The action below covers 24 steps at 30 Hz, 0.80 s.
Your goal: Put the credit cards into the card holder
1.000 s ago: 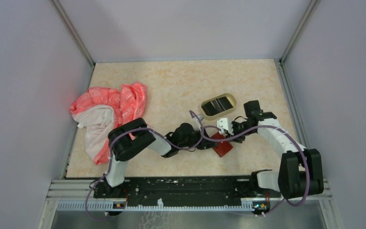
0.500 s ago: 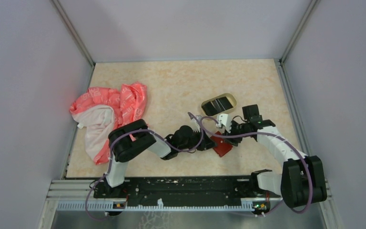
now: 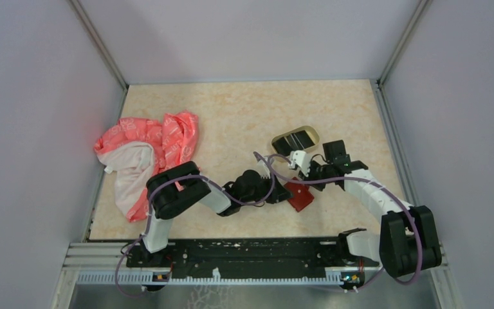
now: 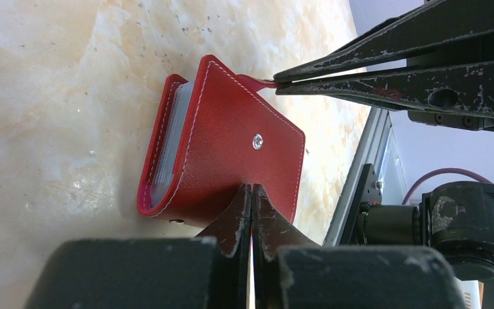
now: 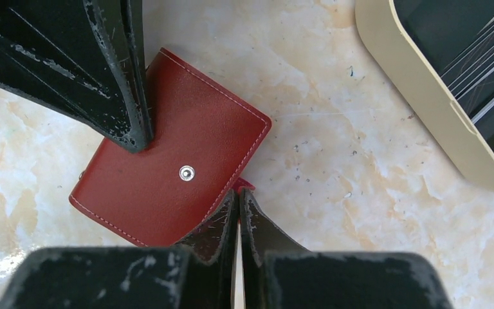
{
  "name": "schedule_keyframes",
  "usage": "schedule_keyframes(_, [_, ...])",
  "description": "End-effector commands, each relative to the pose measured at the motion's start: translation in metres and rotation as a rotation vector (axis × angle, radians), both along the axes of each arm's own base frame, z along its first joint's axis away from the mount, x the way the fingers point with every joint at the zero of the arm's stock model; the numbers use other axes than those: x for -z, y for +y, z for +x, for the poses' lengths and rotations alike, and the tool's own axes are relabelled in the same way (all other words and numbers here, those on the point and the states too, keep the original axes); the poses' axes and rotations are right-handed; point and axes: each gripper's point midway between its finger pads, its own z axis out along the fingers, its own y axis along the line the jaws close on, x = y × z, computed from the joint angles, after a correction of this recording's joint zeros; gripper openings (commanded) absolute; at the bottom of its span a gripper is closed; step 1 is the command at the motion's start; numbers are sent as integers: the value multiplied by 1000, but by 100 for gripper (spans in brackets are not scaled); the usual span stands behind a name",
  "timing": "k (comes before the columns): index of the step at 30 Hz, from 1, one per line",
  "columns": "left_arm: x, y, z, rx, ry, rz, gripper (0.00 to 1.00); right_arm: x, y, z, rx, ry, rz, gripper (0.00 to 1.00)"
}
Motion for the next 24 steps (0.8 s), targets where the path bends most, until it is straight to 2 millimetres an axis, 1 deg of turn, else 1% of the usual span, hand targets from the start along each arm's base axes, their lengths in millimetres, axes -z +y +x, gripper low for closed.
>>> schedule_keyframes(1, [-1,3,5,-30,-5,18,1,-24,19,17,-23,-40,74,0])
schedule_keyframes(4, [-1,1,7,-44,12,24,1,-34,32,20,-52,-19,107,0])
schedule_keyframes(5, [0,1,8,-50,21,26,1,-35,36,21,-59,-9,110,0])
schedule_keyframes(7, [-1,1,10,-62,29,23,0,-34,44,20,-72,7,110,0])
schedule_keyframes(10, [0,1,12,-81,39,23,0,-27,49,19,-65,33,104,0])
schedule_keyframes(12, [2,2,14,-95,45,24,0,-21,49,14,-58,60,101,0])
schedule_keyframes(15, [3,2,16,-109,44,21,0,-9,42,5,-47,99,64,0])
schedule_keyframes(18, [5,2,18,-118,42,24,0,-1,32,9,22,122,13,0])
schedule_keyframes(20, [7,2,19,-119,44,27,0,-2,26,16,78,125,-12,15])
schedule_keyframes(22, [9,2,19,-120,47,30,0,-6,24,21,111,131,-12,24])
schedule_keyframes(24, [10,3,18,-119,47,34,0,-14,25,24,111,127,-5,31])
